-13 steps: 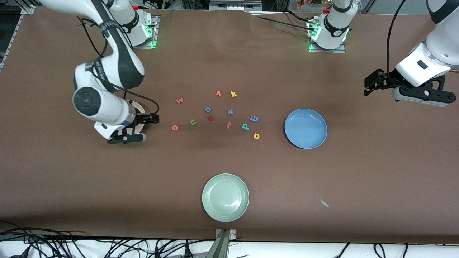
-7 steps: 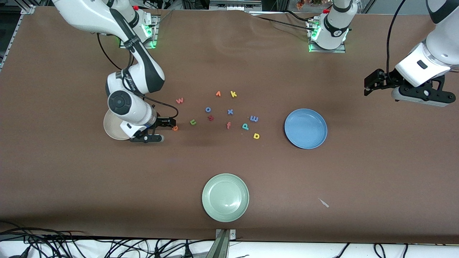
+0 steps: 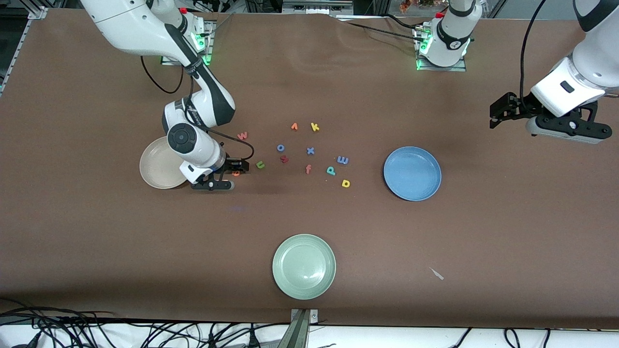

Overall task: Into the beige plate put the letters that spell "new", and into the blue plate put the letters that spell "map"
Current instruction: 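Reach the right gripper to the orange letter e and grasp it, then carry the orange e to the white plate and release it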

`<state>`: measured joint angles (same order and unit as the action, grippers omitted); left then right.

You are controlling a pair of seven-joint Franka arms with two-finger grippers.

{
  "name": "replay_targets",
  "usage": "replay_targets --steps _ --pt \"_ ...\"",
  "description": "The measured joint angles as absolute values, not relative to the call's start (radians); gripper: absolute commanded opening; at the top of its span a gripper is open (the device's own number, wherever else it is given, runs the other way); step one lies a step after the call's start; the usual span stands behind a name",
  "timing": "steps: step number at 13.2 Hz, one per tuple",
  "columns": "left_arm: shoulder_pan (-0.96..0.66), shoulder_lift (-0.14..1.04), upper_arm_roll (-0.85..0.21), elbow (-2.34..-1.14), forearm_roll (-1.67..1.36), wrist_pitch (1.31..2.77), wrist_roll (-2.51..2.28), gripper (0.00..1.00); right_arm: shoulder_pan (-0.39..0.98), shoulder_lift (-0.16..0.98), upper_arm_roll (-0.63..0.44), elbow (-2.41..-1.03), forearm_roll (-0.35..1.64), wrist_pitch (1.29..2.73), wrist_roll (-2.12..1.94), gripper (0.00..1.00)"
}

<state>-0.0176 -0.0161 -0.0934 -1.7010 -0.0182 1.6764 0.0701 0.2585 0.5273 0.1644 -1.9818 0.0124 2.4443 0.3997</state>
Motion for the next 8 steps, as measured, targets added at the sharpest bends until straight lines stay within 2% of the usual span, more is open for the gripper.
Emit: replay_targets --steps 3,6,8 --pt "-0.018 -0.016 -0.104 -1.7 -0.018 1.668 0.022 1.0 0.259 0.557 0.164 -1.982 0.012 2.485 0.4 0.87" --pt "-0.018 -0.016 -0.118 -1.699 -0.018 1.662 -0.023 1.0 0.262 0.572 0.164 -1.982 0.012 2.495 0.4 0.68" --pt "-0.018 -0.016 -0.124 -1.698 -0.018 1.662 -0.033 1.0 0.265 0.572 0.164 -1.982 0.012 2.495 0.4 0.59"
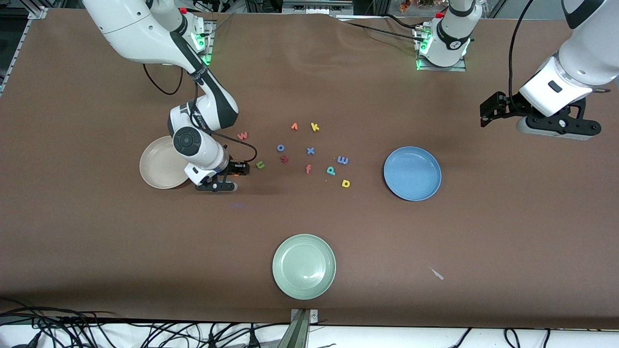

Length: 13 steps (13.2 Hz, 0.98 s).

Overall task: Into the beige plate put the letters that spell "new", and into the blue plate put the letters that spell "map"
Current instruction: 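Carry the orange e to the white plate and release it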

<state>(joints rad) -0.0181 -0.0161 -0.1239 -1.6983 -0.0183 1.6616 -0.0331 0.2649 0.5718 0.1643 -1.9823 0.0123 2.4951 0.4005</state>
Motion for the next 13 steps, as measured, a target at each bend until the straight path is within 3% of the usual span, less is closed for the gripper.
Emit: replay_targets --steps 5,10,13 --pt "-0.018 -0.016 -0.124 -1.698 -0.018 1.659 -0.034 1.0 0.265 0.569 0.161 -1.982 0.012 2.495 0.402 0.37" --pt "-0.018 -0.016 -0.123 -1.697 -0.018 1.657 -0.035 1.0 0.269 0.565 0.161 -1.981 0.012 2.495 0.405 0.05" --pt "-0.018 -0.016 -0.123 -1.697 -0.018 1.657 -0.035 1.0 0.27 0.566 0.161 -1.973 0.012 2.484 0.422 0.02"
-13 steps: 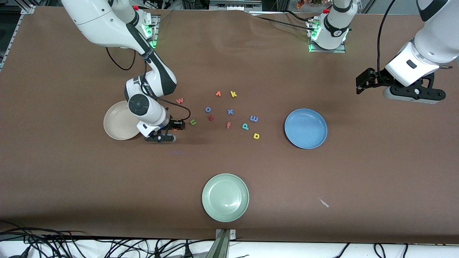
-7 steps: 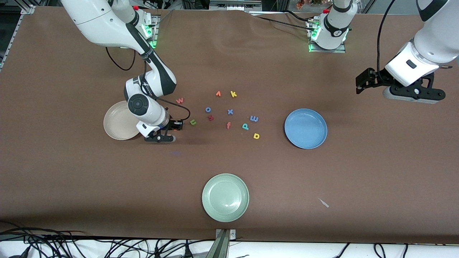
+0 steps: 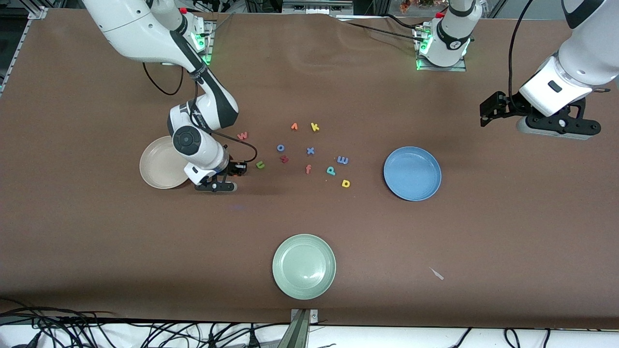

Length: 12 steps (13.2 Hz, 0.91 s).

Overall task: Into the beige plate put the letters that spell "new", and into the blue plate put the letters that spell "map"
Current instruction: 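Carry the orange e to the white plate and release it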

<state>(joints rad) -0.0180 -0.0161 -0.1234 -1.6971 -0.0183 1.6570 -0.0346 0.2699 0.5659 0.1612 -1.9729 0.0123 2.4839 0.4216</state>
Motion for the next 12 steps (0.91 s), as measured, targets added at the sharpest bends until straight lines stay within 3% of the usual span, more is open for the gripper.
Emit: replay_targets --steps 5,12 --pt "-0.018 -0.016 -0.123 -1.697 -0.018 1.657 -0.035 1.0 0.269 0.525 0.116 -1.879 0.011 2.246 0.354 0.01" --pt "-0.018 -0.016 -0.123 -1.696 -0.018 1.656 -0.035 1.0 0.264 0.399 -0.061 -2.019 0.011 2.219 0.007 0.02"
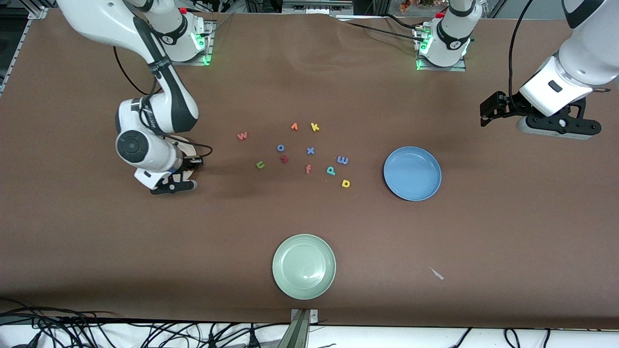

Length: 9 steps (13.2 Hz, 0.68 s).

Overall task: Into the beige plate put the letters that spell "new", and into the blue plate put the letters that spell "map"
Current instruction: 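Carry the orange e to the white plate and release it, then grasp the pink m with the right gripper while the left gripper reaches letters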

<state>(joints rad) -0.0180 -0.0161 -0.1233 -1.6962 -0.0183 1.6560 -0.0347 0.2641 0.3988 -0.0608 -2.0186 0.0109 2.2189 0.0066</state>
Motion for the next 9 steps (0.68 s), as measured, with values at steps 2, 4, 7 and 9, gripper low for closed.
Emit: replay_targets --steps 2,4,7,9 --pt "-0.018 -0.016 -0.123 -1.696 -0.018 1.656 -0.035 1.0 0.264 0.378 -0.099 -2.067 0.011 2.248 -0.054 0.32" --pt "-0.018 -0.016 -0.123 -1.696 -0.018 1.656 -0.035 1.0 0.264 0.377 -0.117 -2.095 0.011 2.271 -0.076 1.0" --pt "-0.018 -0.016 -0.123 -1.696 -0.018 1.655 -0.035 1.0 0.265 0.374 -0.118 -2.1 0.012 2.27 -0.07 1.0" --pt "-0.016 -0.013 -0.121 -1.696 -0.018 1.652 -0.035 1.0 0.269 0.361 -0.105 -2.098 0.012 2.257 -0.029 1.0"
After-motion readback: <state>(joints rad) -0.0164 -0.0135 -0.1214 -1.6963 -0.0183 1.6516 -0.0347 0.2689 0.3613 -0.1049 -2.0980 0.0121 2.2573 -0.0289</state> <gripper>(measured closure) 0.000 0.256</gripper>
